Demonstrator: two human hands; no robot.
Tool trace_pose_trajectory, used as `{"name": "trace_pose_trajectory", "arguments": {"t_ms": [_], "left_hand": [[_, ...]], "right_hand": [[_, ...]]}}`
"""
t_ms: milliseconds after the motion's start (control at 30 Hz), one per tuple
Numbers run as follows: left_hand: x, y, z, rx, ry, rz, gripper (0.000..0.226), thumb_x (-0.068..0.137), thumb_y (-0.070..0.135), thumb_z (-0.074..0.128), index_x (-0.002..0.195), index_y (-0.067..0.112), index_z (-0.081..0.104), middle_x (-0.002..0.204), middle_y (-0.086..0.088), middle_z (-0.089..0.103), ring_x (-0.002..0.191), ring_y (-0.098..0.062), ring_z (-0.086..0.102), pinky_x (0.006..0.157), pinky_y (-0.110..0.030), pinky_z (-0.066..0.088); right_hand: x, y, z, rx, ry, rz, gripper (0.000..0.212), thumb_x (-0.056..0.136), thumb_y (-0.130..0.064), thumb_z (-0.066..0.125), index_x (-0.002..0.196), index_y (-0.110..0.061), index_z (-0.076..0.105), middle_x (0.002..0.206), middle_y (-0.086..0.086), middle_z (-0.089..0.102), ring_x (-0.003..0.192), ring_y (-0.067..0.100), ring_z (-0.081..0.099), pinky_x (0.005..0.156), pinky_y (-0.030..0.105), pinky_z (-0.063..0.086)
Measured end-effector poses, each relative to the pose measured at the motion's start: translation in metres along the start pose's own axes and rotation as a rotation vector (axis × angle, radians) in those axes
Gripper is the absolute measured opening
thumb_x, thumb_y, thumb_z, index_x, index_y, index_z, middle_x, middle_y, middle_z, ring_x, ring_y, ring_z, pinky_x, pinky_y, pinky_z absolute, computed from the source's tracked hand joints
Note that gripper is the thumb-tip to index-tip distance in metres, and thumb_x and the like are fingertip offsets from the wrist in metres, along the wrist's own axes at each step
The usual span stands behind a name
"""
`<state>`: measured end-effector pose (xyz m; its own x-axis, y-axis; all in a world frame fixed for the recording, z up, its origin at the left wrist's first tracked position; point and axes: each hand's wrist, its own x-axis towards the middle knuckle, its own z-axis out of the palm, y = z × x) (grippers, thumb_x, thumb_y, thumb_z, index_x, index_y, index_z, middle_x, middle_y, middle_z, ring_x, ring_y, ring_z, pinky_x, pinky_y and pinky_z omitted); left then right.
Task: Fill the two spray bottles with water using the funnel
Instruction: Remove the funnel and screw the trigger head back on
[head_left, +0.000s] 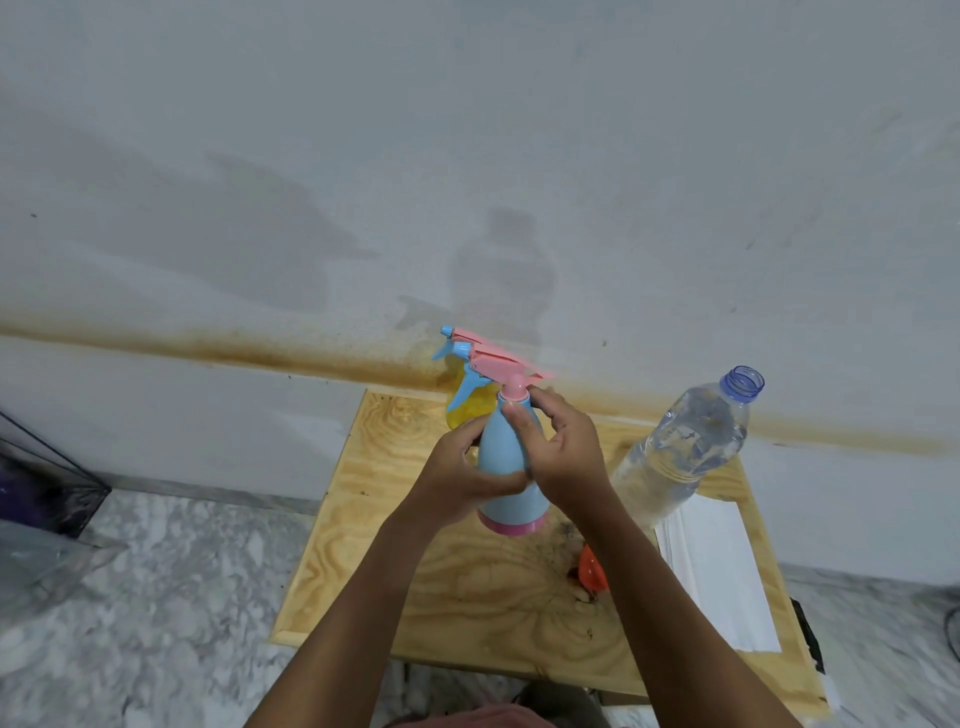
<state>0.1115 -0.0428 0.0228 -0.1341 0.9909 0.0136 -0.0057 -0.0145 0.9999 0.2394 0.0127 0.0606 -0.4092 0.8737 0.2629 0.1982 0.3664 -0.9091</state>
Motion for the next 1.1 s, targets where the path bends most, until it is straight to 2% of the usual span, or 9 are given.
{"name": "trace_pose_trajectory", "arguments": {"t_ms": [200, 300, 367, 467, 600, 700, 833, 967, 1100], "left_hand": [[-0.004, -0.006, -0.014, 0.072, -0.1, -0.072, 0.056, 0.064, 0.029, 0.087, 0.116, 0.021, 0.068, 0.11, 0.001, 0.073, 0.106, -0.017, 0.068, 0.09, -0.045, 0.057], [-0.009, -0.009, -0.018, 0.149, -0.21, -0.161, 0.06, 0.059, 0.035, 0.088, 0.114, 0.019, 0.071, 0.112, 0.001, 0.072, 0.107, -0.014, 0.067, 0.091, -0.041, 0.057], [-0.012, -0.013, -0.018, 0.166, -0.253, -0.235, 0.06, 0.059, 0.034, 0.089, 0.115, 0.022, 0.071, 0.115, 0.001, 0.072, 0.111, -0.014, 0.065, 0.095, -0.044, 0.056], [-0.019, -0.018, -0.022, 0.144, -0.267, -0.3, 0.054, 0.068, 0.024, 0.088, 0.119, 0.025, 0.069, 0.117, 0.006, 0.072, 0.113, -0.013, 0.065, 0.098, -0.046, 0.054], [-0.031, -0.038, -0.048, 0.171, -0.325, -0.381, 0.071, 0.068, 0.029, 0.089, 0.133, 0.031, 0.059, 0.121, 0.004, 0.068, 0.112, -0.015, 0.064, 0.098, -0.039, 0.054], [-0.034, -0.062, -0.066, 0.339, -0.136, -0.505, 0.104, 0.056, 0.051, 0.09, 0.147, 0.029, 0.044, 0.123, 0.004, 0.061, 0.112, -0.014, 0.06, 0.095, -0.033, 0.053], [-0.03, -0.102, -0.079, 0.515, 0.206, -0.597, 0.102, 0.069, 0.043, 0.087, 0.152, 0.021, 0.032, 0.146, -0.009, 0.045, 0.132, -0.025, 0.046, 0.103, -0.034, 0.042], [-0.028, -0.133, -0.086, 0.781, 0.223, -0.708, 0.117, 0.064, 0.059, 0.082, 0.155, 0.021, 0.019, 0.151, -0.015, 0.032, 0.139, -0.036, 0.032, 0.109, -0.046, 0.032], [-0.033, -0.143, -0.076, 0.966, 0.204, -0.725, 0.12, 0.062, 0.064, 0.079, 0.155, 0.023, 0.017, 0.149, -0.011, 0.023, 0.135, -0.035, 0.028, 0.11, -0.048, 0.03]], "right_hand": [[0.008, 0.004, -0.002, 0.117, -0.134, 0.123, 0.017, 0.083, -0.033, 0.07, 0.096, -0.022, 0.072, 0.088, -0.01, 0.072, 0.086, 0.008, 0.066, 0.076, 0.031, 0.05], [0.013, 0.003, -0.004, 0.151, -0.35, 0.206, 0.027, 0.088, -0.033, 0.068, 0.115, -0.029, 0.068, 0.099, -0.011, 0.072, 0.091, 0.009, 0.067, 0.084, 0.03, 0.052], [0.016, 0.003, 0.001, 0.136, -0.454, 0.221, 0.031, 0.092, -0.033, 0.063, 0.123, -0.028, 0.066, 0.088, -0.017, 0.069, 0.083, 0.007, 0.063, 0.081, 0.025, 0.05], [0.019, 0.006, 0.011, 0.153, -0.498, 0.273, 0.024, 0.095, -0.03, 0.06, 0.116, -0.022, 0.071, 0.075, -0.008, 0.067, 0.074, 0.015, 0.061, 0.076, 0.03, 0.048], [0.019, 0.019, 0.02, 0.088, -0.529, 0.258, 0.024, 0.099, -0.025, 0.056, 0.117, -0.012, 0.067, 0.108, -0.005, 0.073, 0.071, 0.014, 0.067, 0.071, 0.022, 0.052], [0.019, 0.03, 0.025, 0.097, -0.522, 0.285, 0.024, 0.1, -0.02, 0.056, 0.115, -0.004, 0.066, 0.113, 0.006, 0.072, 0.068, 0.011, 0.067, 0.066, 0.022, 0.052], [0.022, 0.045, 0.031, 0.141, -0.522, 0.357, 0.02, 0.097, -0.022, 0.061, 0.109, -0.01, 0.07, 0.107, 0.007, 0.073, 0.079, 0.024, 0.068, 0.065, 0.034, 0.054], [0.025, 0.059, 0.036, 0.089, -0.559, 0.449, 0.024, 0.093, -0.029, 0.065, 0.112, -0.014, 0.069, 0.102, 0.005, 0.075, 0.087, 0.043, 0.069, 0.071, 0.042, 0.057], [0.026, 0.071, 0.04, 0.074, -0.606, 0.556, 0.031, 0.09, -0.027, 0.065, 0.121, -0.026, 0.065, 0.097, 0.01, 0.075, 0.096, 0.043, 0.068, 0.07, 0.039, 0.059]]}}
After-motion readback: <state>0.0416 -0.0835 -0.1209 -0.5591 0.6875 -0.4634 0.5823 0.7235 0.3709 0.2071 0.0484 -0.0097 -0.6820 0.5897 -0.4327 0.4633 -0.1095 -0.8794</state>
